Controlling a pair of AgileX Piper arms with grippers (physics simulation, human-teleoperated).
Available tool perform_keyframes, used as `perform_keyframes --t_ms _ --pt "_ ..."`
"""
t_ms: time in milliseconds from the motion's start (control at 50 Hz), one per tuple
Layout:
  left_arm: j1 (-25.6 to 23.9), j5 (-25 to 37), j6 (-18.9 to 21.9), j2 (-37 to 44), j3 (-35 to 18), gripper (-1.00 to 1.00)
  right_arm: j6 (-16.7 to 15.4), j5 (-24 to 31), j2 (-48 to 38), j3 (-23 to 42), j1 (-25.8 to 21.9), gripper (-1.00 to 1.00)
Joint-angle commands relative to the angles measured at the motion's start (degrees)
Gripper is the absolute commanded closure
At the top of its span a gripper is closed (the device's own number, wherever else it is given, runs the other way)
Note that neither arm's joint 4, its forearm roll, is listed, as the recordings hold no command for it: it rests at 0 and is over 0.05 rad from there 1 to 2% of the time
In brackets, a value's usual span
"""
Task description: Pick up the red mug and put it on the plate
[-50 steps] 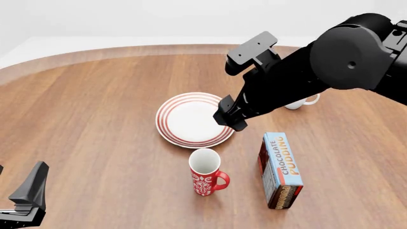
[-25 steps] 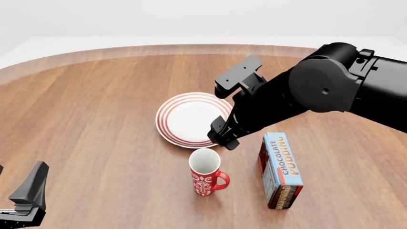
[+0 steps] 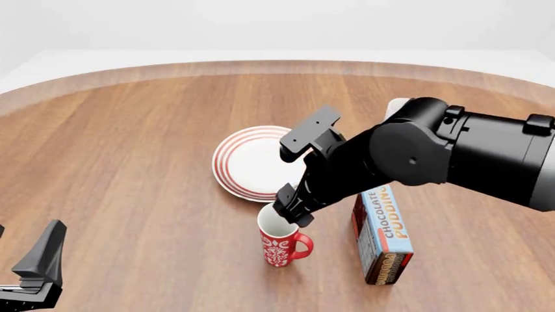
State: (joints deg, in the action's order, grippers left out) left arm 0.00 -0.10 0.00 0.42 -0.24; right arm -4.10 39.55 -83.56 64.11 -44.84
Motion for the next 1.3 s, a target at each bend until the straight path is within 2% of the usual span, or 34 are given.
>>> perform_keyframes --t_ms 20,380,1080,1300 --pt "0.00 0.00 0.00 0.00 0.00 -1.00 1.22 -2.57 -0.92 -2.45 -1.16 -1.00" --pt "0.00 0.00 0.00 0.00 0.00 -1.00 0.68 -4.31 -1.18 -5.85 0.14 -1.00" --pt "0.00 0.00 0.00 0.00 0.00 -1.00 3.55 -9.24 -3.68 -10.17 -1.93 -1.00" --pt "0.00 0.00 0.00 0.00 0.00 -1.00 3.68 -10.18 -3.92 -11.38 -1.14 -1.00"
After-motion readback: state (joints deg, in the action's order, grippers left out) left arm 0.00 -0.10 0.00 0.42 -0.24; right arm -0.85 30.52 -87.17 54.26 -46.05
